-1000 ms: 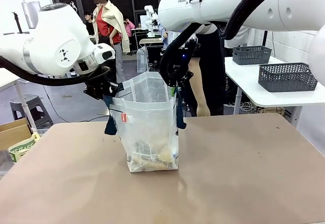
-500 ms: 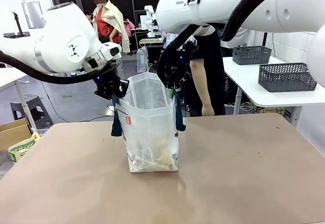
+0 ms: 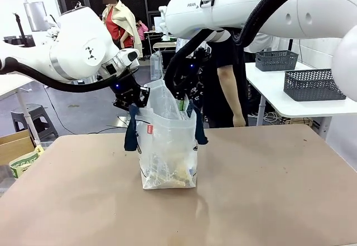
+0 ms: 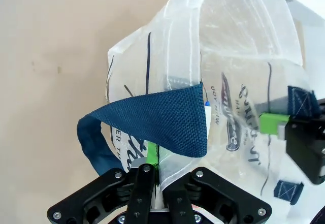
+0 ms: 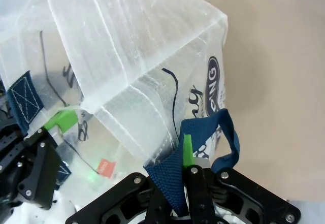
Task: Transfer purchased items from the store into the shopping bag.
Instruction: Move the Reusable shopping bag to the right side of the table.
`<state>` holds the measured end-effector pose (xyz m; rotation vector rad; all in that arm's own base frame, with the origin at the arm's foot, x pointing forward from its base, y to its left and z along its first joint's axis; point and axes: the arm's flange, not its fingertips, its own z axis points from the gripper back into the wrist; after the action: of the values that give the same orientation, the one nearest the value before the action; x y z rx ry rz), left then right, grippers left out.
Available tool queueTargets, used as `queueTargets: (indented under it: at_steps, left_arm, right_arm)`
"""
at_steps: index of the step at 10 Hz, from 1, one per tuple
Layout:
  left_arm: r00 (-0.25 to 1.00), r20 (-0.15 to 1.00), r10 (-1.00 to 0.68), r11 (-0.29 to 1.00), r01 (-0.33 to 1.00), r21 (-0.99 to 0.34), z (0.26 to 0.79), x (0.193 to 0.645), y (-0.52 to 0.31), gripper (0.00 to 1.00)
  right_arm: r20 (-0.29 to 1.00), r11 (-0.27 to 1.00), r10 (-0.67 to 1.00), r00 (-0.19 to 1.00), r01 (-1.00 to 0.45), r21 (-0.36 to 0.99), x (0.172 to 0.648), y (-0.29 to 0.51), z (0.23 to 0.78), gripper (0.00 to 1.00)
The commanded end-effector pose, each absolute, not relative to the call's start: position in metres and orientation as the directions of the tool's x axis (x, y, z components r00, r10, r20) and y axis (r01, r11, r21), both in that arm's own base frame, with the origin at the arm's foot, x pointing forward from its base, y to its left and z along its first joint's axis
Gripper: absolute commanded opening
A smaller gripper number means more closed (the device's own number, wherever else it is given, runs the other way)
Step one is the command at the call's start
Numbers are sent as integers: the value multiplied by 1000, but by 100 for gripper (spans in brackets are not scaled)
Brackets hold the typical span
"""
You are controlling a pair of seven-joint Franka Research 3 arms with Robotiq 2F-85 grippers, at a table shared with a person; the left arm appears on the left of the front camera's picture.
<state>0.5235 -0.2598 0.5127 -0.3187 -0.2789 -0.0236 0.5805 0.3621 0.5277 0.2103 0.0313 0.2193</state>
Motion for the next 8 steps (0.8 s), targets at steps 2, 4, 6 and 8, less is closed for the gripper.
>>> queueTargets:
  at_steps: [2,4,6,8]
  left_arm:
    - [958,286,-10,952,97,-291,513,521,-257,0]
    - [960,279,17,950,71,-304,514,524,-260,0]
    - [955,287,-73,925,172,-338,521,534,-267,0]
    - [950,293,-107,907,213,-362,526,542,-273,0]
  right_arm:
    - [-1,956,220,976,-215,197,579,357,530,0]
    - [-2,954,217,976,-212,211,582,361,529,0]
    - [-11,963,186,982,-180,201,579,358,544,0]
    - [-45,965,165,985,-152,213,577,363,547,0]
